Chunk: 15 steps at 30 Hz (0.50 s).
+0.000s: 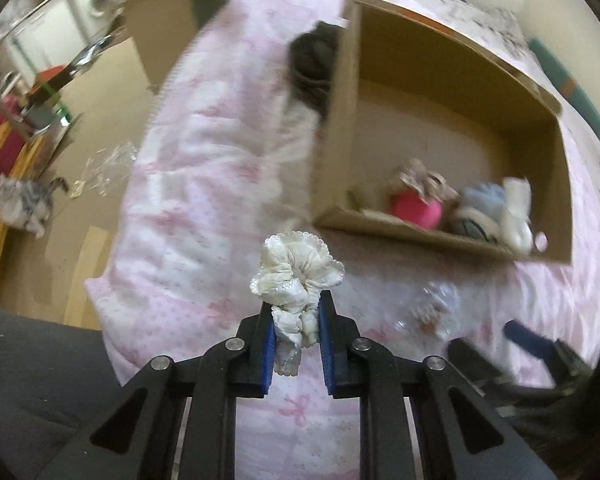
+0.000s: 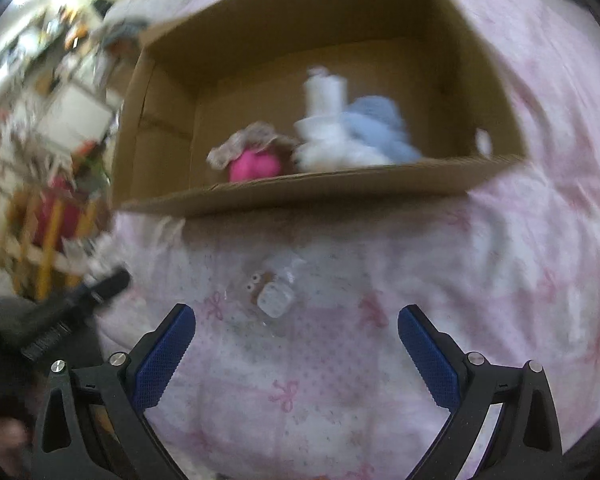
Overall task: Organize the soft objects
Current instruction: 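Lift the white scrunchie with the left tool while the right grasps the clear plastic bag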
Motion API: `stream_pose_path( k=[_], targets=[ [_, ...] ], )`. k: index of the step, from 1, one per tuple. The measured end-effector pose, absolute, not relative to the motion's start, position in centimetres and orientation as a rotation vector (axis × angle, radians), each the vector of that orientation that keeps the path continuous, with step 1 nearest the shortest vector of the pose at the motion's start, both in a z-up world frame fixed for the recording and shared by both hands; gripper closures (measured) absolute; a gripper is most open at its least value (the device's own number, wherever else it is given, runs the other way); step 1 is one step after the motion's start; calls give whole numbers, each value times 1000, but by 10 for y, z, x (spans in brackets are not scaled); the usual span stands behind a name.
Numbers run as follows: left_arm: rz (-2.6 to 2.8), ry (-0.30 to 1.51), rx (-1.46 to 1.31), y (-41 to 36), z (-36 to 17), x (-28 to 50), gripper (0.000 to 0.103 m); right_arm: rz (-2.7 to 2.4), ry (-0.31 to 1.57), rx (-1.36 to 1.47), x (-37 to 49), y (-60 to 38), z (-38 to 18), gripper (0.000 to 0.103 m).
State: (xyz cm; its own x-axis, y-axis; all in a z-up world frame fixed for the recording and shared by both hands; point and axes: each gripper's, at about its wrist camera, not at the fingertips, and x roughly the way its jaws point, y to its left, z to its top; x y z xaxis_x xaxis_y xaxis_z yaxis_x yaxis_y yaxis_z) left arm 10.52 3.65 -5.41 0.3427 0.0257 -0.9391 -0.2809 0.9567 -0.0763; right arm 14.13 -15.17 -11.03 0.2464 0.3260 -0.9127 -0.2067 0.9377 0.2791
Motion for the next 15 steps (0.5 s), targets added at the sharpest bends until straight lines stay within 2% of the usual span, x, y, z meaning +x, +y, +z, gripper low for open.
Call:
stream_pose_path(
  k=[5, 15],
  targets=[
    [231, 1206, -247, 52, -56, 108, 86, 359, 1274, -85, 148, -109, -131, 0],
    [217, 1214, -255, 43, -60, 111, 86, 324, 1288, -221, 149, -84, -158, 4]
  ],
)
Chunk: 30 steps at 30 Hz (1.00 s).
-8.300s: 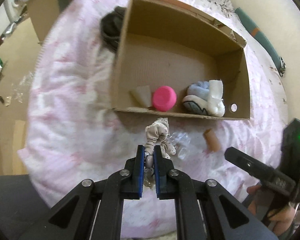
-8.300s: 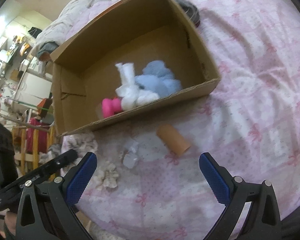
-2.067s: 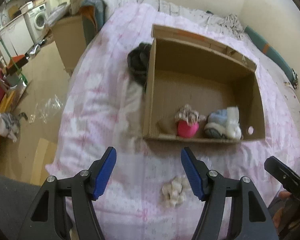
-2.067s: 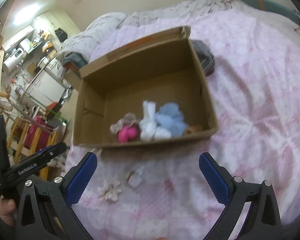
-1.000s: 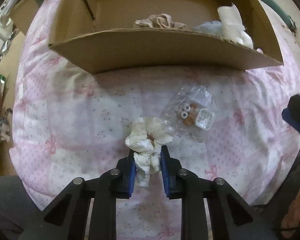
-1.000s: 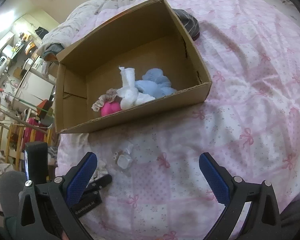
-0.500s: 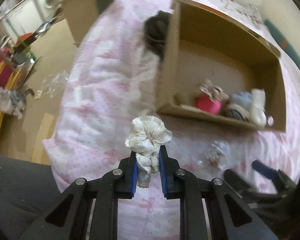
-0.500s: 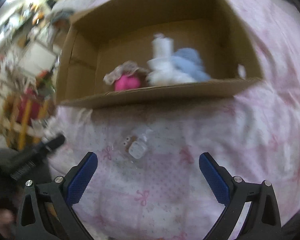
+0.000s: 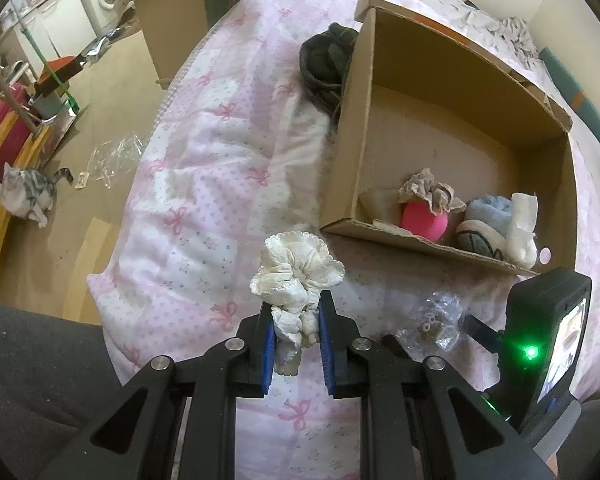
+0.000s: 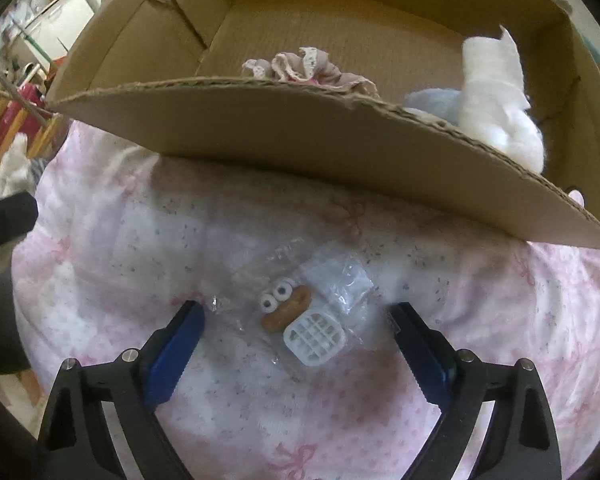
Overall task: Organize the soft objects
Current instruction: 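Lift the white scrunchie with the left tool while the right grasps the clear plastic bag, then carry the scrunchie and bag into the box and open both tools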
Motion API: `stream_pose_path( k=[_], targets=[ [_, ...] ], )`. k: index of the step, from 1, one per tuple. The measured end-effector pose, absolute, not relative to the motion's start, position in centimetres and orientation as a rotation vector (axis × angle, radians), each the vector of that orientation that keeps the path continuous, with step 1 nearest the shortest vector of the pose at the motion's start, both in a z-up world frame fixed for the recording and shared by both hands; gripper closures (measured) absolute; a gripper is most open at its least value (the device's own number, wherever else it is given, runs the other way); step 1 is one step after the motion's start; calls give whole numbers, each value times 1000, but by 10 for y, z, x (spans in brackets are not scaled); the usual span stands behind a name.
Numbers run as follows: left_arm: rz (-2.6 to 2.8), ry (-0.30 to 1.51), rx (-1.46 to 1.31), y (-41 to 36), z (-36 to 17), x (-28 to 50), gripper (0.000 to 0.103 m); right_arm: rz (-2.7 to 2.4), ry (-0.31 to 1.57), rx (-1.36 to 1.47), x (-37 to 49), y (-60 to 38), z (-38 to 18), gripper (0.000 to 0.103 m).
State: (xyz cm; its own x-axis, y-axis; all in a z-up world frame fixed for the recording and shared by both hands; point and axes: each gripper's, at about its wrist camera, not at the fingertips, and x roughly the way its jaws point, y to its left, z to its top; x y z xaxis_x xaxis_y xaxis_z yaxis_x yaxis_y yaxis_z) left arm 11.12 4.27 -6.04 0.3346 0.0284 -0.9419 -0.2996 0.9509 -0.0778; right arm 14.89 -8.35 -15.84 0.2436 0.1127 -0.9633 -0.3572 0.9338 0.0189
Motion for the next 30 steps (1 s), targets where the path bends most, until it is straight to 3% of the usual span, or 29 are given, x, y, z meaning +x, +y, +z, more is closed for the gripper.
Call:
stream_pose_path(
  k=[2, 4, 7, 9, 17, 30],
  targets=[
    [216, 1219, -249, 41, -62, 112, 86, 331, 1276, -224, 147, -82, -157, 13],
    [221, 1215, -243, 41, -61, 112, 86, 344, 1266, -223, 144, -80, -154, 38],
    [227, 1208, -239, 42, -61, 112, 86, 370, 1274, -214, 143, -81, -149, 63],
    [229, 1208, -235, 41, -61, 112, 86, 395, 1288, -195, 143, -83, -145, 74],
    [235, 1208, -224, 41, -62, 111, 86, 466, 1275, -133, 127, -95, -123, 77],
    [227, 1172, -186, 36, -55, 108, 86, 538, 1120, 65, 120, -155, -41, 77]
  ],
)
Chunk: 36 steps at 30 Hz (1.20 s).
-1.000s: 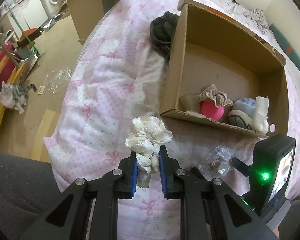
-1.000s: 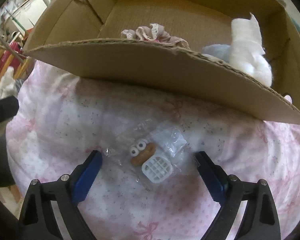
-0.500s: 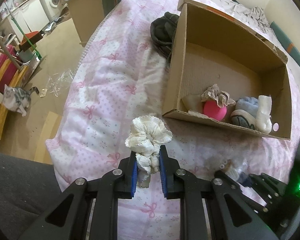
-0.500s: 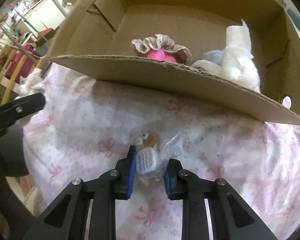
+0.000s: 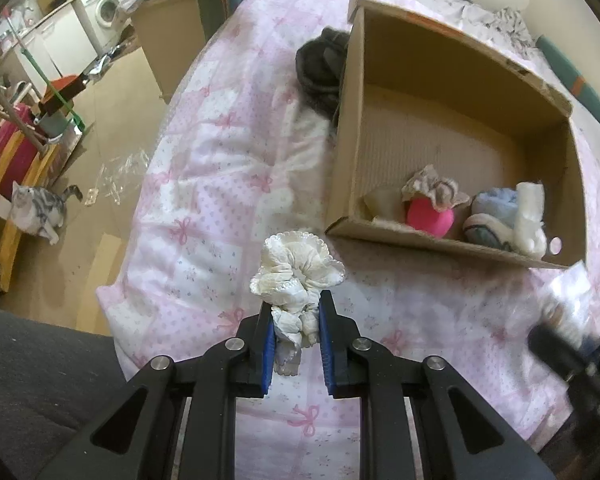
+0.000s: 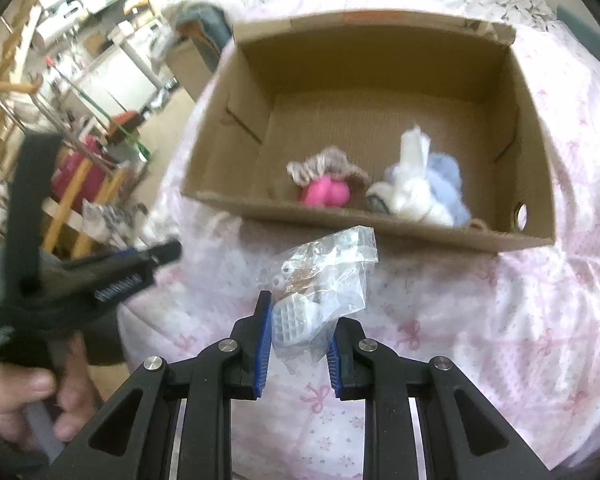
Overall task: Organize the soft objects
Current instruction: 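Carry the scrunchie and bag into the box and open both tools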
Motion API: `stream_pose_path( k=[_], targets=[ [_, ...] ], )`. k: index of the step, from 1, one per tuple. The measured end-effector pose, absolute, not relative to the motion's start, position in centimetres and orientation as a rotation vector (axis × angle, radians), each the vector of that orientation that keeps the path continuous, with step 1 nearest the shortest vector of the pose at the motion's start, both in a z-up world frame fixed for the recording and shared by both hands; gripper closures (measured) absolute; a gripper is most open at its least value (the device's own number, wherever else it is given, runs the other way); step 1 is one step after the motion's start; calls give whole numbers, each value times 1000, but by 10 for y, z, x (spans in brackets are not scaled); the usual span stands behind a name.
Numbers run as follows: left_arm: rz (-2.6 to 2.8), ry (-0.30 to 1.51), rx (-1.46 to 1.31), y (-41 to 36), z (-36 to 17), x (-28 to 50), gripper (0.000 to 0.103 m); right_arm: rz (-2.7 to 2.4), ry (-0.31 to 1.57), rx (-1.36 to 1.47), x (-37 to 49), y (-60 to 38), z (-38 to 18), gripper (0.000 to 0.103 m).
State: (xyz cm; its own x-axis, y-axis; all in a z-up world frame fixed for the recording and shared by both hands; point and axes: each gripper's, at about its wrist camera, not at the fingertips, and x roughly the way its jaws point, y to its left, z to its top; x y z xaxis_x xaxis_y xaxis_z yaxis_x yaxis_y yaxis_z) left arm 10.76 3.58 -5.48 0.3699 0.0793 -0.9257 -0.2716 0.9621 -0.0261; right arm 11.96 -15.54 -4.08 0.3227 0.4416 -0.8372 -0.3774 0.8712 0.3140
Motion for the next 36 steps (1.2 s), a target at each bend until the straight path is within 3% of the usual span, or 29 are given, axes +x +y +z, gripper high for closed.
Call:
stream_pose_path(
  k=[8, 17, 26, 36],
  targets=[
    [106, 1017, -198, 23, -4, 106, 86, 531, 997, 140, 142, -188, -6, 77],
    [-1, 905, -83, 3, 32, 157, 86, 496, 879, 184, 170, -217, 6, 77],
    [-89, 1013, -147, -2, -14, 193, 86, 423, 914, 263, 192, -229, -21, 77],
    [-96, 1023, -111, -12, -27, 190, 86, 370, 974, 250, 199, -228, -42, 78]
  ],
)
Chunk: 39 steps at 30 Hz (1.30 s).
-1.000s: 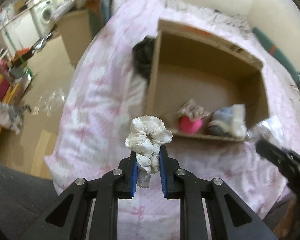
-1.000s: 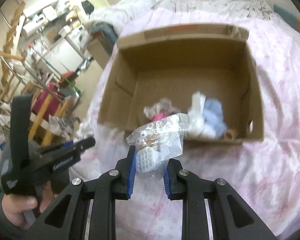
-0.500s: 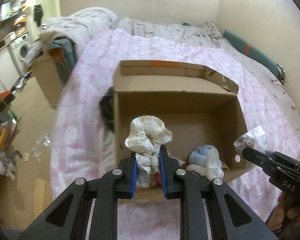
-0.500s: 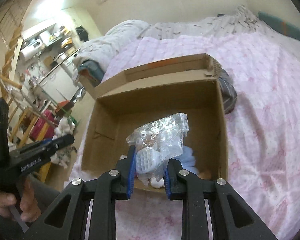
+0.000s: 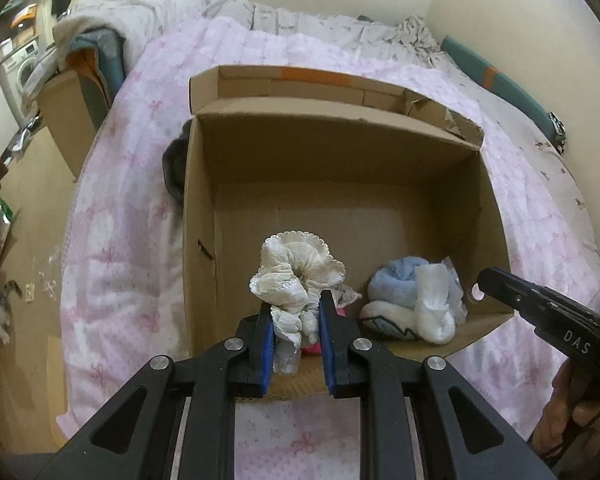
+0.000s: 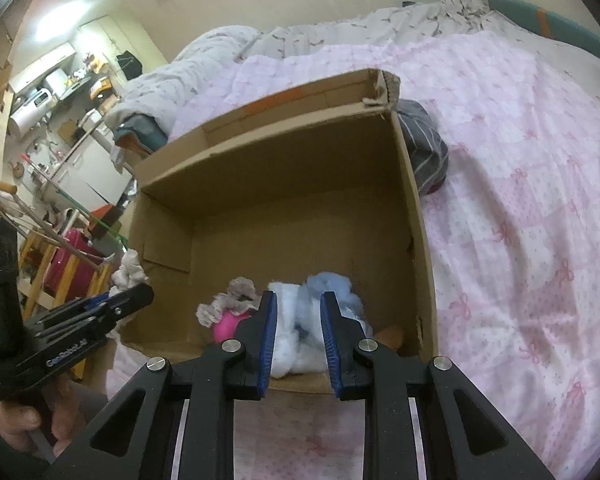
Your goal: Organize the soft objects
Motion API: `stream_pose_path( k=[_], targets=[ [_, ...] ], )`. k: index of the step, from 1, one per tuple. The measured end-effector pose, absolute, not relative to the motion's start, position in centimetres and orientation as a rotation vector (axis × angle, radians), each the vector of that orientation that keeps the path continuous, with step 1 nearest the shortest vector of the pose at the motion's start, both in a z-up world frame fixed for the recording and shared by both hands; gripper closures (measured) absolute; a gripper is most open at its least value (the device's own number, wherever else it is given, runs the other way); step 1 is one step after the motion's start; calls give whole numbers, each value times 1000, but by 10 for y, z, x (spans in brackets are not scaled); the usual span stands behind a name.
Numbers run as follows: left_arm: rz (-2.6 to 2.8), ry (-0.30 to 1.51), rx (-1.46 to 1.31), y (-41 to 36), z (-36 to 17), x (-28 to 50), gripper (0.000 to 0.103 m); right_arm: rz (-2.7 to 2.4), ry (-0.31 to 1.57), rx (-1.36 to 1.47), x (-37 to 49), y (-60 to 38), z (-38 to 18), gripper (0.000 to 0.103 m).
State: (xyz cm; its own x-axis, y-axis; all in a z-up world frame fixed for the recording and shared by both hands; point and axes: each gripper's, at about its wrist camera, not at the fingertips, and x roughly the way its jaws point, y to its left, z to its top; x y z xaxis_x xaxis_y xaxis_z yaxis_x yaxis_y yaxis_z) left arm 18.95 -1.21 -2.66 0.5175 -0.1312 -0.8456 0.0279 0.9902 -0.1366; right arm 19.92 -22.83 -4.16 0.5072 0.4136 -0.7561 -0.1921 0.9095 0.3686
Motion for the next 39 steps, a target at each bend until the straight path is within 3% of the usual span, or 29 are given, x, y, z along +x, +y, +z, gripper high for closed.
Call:
stream_pose_path(
  k=[10, 11, 13, 20, 23, 24, 25, 27, 39],
  targets=[
    [-94, 1036, -92, -14, -29, 189, 85, 402, 989, 289, 195, -227, -47, 74],
    [-94, 1036, -89, -15, -29, 189, 85, 399, 992, 286, 194, -226, -47, 69],
    [-94, 1039, -86, -15, -30, 188, 85, 398, 989, 294, 193, -226, -47, 36],
    [-92, 1036, -79, -17, -29, 187, 81, 381, 965, 272, 191, -224, -43, 18],
    [-52, 1041, -58, -16, -30, 188, 66, 376, 943, 267, 189, -224, -40, 5],
    [-28, 1040, -39, -16, -30, 188, 55, 374, 935, 269, 189, -224, -39, 0],
    [0, 1034, -21, -16, -30, 187, 44, 373, 931, 272, 189, -225, -39, 0],
    [4, 1027, -34, -12, -28, 188, 39, 364, 927, 272, 190, -226, -38, 0],
    [12, 935, -22, -10, -12, 182, 39, 348, 913, 274, 192, -228, -39, 0]
  ],
)
